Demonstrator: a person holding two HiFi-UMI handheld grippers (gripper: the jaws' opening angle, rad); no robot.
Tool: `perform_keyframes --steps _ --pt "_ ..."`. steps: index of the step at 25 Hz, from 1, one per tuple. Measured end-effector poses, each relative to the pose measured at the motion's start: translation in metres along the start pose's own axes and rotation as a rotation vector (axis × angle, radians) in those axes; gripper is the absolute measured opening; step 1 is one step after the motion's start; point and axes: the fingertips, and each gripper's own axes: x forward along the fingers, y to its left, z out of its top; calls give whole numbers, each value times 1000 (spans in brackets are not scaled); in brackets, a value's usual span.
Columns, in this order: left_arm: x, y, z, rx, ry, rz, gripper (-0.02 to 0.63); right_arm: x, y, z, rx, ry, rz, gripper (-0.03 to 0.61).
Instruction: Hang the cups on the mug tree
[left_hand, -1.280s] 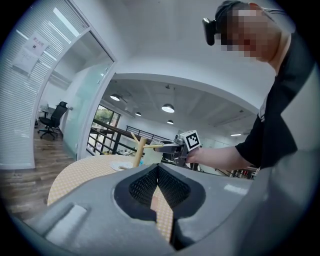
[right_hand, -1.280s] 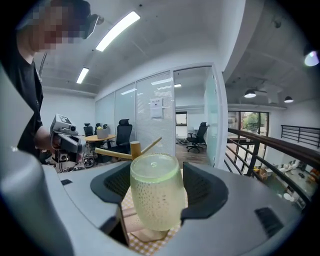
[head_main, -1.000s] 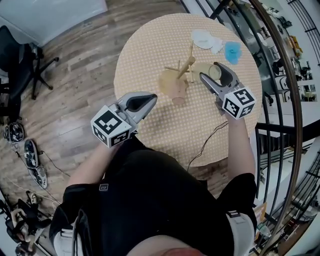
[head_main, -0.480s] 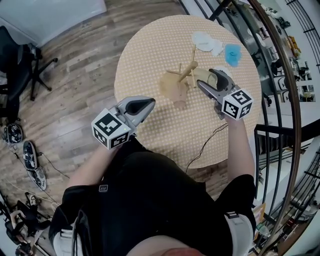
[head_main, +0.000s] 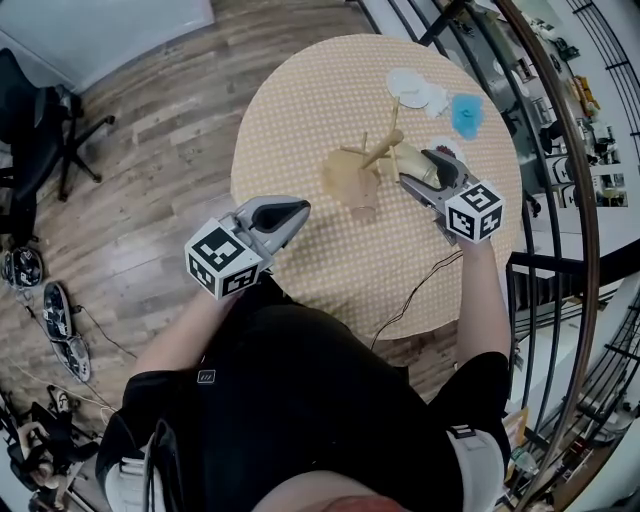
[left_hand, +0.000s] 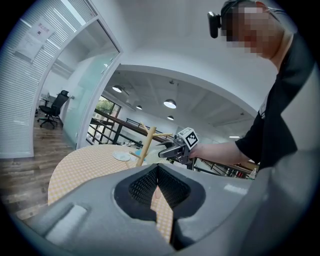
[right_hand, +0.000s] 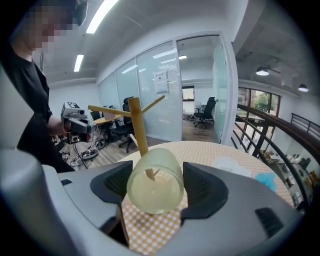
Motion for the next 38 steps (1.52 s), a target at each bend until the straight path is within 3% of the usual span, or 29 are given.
perform_keyframes --steps 14,32,38 --pt "-2 5 -7 -18 27 -28 6 12 3 -17 -299 220 -61 321" --pt "7 3 -18 -39 62 -46 6 16 -5 -17 -350 238 -50 321" --pt "12 0 -21 -44 77 -55 6 18 -7 -16 -484 311 -7 319"
